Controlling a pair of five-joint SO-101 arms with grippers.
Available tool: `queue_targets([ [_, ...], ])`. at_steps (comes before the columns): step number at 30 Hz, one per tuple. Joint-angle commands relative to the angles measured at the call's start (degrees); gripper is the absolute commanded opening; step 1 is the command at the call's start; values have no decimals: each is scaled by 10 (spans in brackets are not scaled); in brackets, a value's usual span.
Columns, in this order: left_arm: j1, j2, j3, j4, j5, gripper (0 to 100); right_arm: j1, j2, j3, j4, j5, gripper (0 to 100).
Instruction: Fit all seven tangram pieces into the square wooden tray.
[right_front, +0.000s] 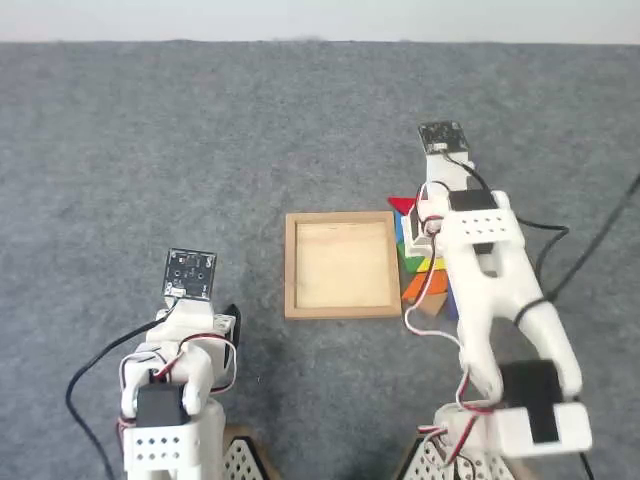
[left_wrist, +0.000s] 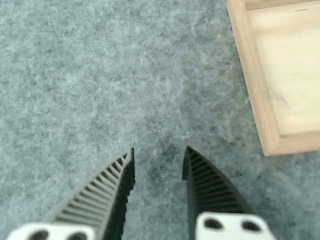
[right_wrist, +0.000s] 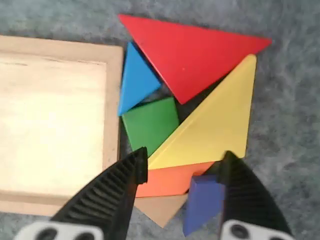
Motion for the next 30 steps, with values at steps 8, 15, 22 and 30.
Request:
queue_targets([
  [8, 1, -16, -5, 5, -4, 153, 39, 75, -42, -32, -58, 308],
  [15, 1, -16, -5, 5, -4, 153, 40, 108, -53, -57, -58, 308],
  [22, 1, -16, -5, 5, -4, 153, 41, 109, -33, -47, -58, 307],
  [30, 1, -16, -5, 5, -4, 153, 65, 109, -29, -44, -53, 307],
])
